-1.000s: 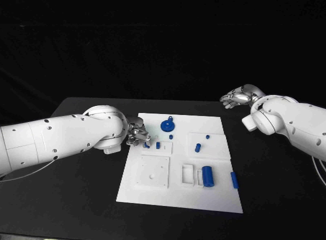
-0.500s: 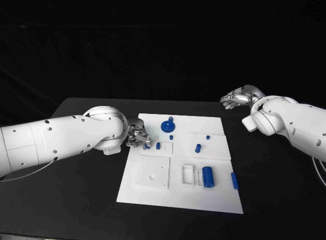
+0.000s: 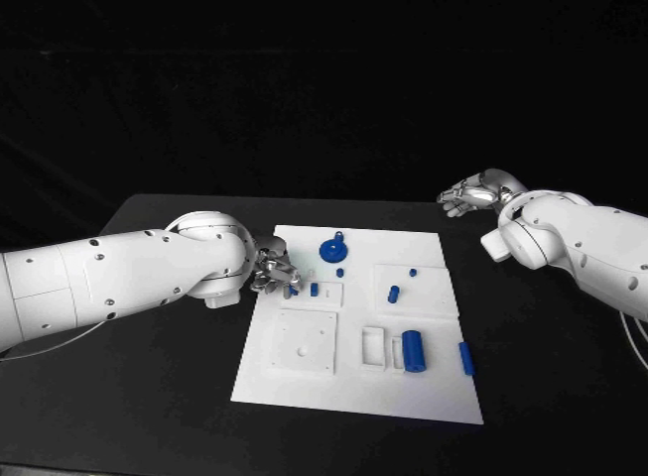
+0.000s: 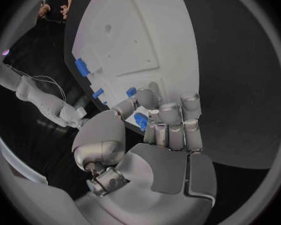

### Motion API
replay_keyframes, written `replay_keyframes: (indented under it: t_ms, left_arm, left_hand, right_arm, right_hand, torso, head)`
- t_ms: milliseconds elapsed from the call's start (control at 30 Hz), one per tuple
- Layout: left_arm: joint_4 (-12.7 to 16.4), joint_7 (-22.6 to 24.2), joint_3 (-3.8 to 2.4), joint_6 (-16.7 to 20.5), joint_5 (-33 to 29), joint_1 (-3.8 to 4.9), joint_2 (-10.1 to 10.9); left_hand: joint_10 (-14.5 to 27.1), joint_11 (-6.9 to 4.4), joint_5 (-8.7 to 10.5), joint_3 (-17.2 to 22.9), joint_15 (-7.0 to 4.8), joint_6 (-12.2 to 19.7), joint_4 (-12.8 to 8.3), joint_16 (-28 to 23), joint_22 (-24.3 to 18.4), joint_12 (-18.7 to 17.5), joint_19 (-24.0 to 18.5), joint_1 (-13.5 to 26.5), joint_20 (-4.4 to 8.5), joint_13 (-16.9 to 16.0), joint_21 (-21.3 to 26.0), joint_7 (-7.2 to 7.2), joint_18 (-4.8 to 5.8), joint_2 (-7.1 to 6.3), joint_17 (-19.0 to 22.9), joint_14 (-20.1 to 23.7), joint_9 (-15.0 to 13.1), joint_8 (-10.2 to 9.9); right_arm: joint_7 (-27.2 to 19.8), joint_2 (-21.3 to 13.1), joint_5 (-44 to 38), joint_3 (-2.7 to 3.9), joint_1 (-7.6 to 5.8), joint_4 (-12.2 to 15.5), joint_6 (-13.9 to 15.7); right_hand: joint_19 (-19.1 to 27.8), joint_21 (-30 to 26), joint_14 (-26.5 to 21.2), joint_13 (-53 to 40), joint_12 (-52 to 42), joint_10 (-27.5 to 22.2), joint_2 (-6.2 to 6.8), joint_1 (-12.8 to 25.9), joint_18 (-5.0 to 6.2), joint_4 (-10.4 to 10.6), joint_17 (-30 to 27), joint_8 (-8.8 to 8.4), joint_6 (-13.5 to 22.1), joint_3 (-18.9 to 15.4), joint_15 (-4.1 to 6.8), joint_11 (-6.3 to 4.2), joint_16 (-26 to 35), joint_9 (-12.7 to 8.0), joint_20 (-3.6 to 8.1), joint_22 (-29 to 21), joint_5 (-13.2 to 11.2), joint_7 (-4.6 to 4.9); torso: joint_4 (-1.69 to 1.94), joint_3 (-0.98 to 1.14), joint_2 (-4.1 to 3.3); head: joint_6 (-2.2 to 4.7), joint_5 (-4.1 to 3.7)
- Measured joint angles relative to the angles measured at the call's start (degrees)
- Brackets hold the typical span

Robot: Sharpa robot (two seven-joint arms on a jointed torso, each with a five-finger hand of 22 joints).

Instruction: Assemble the parts on the task board

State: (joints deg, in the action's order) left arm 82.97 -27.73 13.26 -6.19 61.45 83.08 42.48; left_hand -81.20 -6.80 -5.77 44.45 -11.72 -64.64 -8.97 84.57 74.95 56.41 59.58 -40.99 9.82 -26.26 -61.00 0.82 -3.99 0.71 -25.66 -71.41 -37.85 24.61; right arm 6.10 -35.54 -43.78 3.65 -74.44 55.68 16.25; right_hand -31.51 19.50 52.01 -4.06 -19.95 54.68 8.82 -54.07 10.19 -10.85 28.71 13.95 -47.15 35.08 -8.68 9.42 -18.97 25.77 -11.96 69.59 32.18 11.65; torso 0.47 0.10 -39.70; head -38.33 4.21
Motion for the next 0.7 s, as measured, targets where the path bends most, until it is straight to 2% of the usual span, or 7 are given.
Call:
replay_keyframes:
  t_ms: [100, 167, 233, 300, 433, 567, 700]
  left_arm:
    - [-0.2, 0.0, 0.06, 0.1, 0.0, -0.05, -0.1]
    - [-0.3, 0.0, 0.13, 0.1, 0.0, -0.12, -0.1]
    - [-0.4, -0.1, 0.22, 0.1, 0.0, -0.22, -0.1]
    - [-0.3, -0.2, 0.37, 0.1, 0.0, -0.41, -0.1]
    - [-0.3, -0.3, 0.47, 0.0, 0.0, -0.61, -0.2]
    - [-0.3, -0.4, 0.45, -0.1, 0.0, -0.58, -0.2]
    - [-0.3, -0.4, 0.44, -0.2, 0.0, -0.58, -0.2]
  left_hand:
    - [0.0, 0.03, 1.90, -0.2, -0.38, -0.6, 1.3, 0.0, 0.0, 0.0, 0.0, 0.7, 0.00, 0.0, 0.0, -0.42, 0.00, -0.81, 0.0, -0.4, 0.3, 0.0]
    - [0.0, 0.06, 2.63, -0.5, -0.51, -1.0, 2.0, 0.0, 0.0, 0.0, 0.0, 1.0, 0.00, 0.1, 0.0, -0.83, 0.00, -2.06, 0.0, -0.5, 0.3, 0.3]
    - [0.4, 0.37, 2.72, -1.0, -0.52, -3.9, 2.5, 0.0, 0.0, 0.0, 0.0, 1.5, 0.00, 0.1, 0.0, -2.05, 0.00, -3.53, 0.0, -0.5, 0.6, -0.2]
    - [0.5, 0.46, 2.72, -1.4, -0.52, -5.1, 3.2, 0.0, 0.0, 0.0, 0.0, 2.1, 0.00, 0.1, 0.0, -1.57, 0.00, -4.90, 0.0, -0.5, 0.4, -0.2]
    - [0.6, 0.52, 2.72, -1.4, -0.52, -5.0, 4.7, 0.0, 0.0, 0.0, 0.0, 2.5, 0.00, 0.2, 0.0, -1.12, 0.00, -7.32, 0.0, -0.5, 0.2, 0.0]
    - [0.6, 0.52, 2.72, -1.2, -0.51, -5.0, 5.6, -0.1, 0.0, 0.0, 0.0, 2.5, 0.00, 0.2, 0.0, -1.11, 0.00, -8.68, 0.0, -0.5, 0.2, 0.0]
    - [0.6, 0.52, 2.72, -1.1, -0.50, -4.8, 6.0, -0.2, 0.0, 0.0, 0.0, 2.2, 0.00, 0.3, 0.0, -1.28, 0.00, -9.23, 0.0, -0.5, 0.1, 0.0]
  right_arm:
    - [0.0, 0.0, 0.0, 0.00, 0.02, 0.0, 0.0]
    - [0.0, 0.0, 0.0, 0.00, 0.02, 0.0, 0.0]
    - [0.0, 0.0, 0.0, 0.00, 0.02, 0.0, 0.0]
    - [0.0, 0.0, 0.0, 0.00, 0.03, 0.0, 0.0]
    - [0.0, 0.0, 0.0, 0.00, 0.05, 0.0, -0.1]
    - [0.0, 0.0, 0.0, 0.00, 0.05, 0.0, -0.1]
    - [0.0, 0.0, 0.0, 0.00, 0.05, 0.0, -0.1]
  right_hand:
    - [0.0, 0.0, 0.0, 0.0, 0.0, 0.0, 0.00, 0.0, 0.00, 0.0, 0.0, 0.00, 0.0, 0.0, 0.00, 0.00, 0.0, 0.0, 0.00, 0.0, 0.0, 0.00]
    - [0.0, 0.0, 0.0, 0.0, 0.0, 0.0, 0.00, 0.0, 0.00, 0.0, 0.0, 0.00, 0.0, 0.0, 0.00, 0.00, 0.0, 0.0, 0.00, 0.0, 0.0, 0.00]
    - [0.0, 0.0, 0.0, 0.0, 0.0, 0.0, 0.00, 0.0, 0.00, 0.0, 0.0, 0.00, 0.0, 0.0, 0.00, 0.00, 0.0, 0.0, 0.00, 0.0, 0.0, 0.00]
    - [0.0, 0.0, 0.0, 0.0, 0.0, 0.0, 0.00, 0.0, 0.01, 0.0, 0.0, 0.00, 0.0, 0.0, 0.00, 0.00, 0.0, 0.0, 0.00, 0.1, 0.0, 0.00]
    - [0.0, 0.0, 0.0, 0.0, 0.0, 0.0, 0.00, 0.0, 0.00, 0.0, 0.0, 0.00, 0.0, 0.0, 0.00, 0.00, 0.0, -0.1, 0.00, 0.0, 0.0, 0.00]
    - [0.0, 0.0, 0.0, 0.0, 0.0, 0.0, 0.00, 0.0, 0.00, -0.2, 0.0, 0.00, 0.0, -0.2, 0.00, 0.00, 0.0, -0.1, 0.00, 0.0, 0.0, 0.00]
    - [0.0, 0.0, 0.0, 0.0, 0.0, 0.0, 0.00, 0.0, 0.00, -0.2, 0.0, 0.00, 0.0, -0.2, 0.00, 0.00, 0.0, 0.0, 0.00, 0.0, 0.0, 0.00]
  torso:
    - [0.00, 0.00, 0.00]
    - [0.00, -0.02, 0.00]
    - [0.00, -0.03, -0.01]
    - [0.00, -0.03, -0.01]
    - [0.00, -0.03, -0.01]
    - [0.00, -0.01, -0.01]
    - [0.01, 0.00, -0.01]
  head:
    - [0.02, -0.04]
    - [0.03, -0.07]
    - [0.03, -0.07]
    - [0.03, -0.08]
    - [0.00, -0.08]
    - [-0.01, -0.10]
    - [-0.02, -0.12]
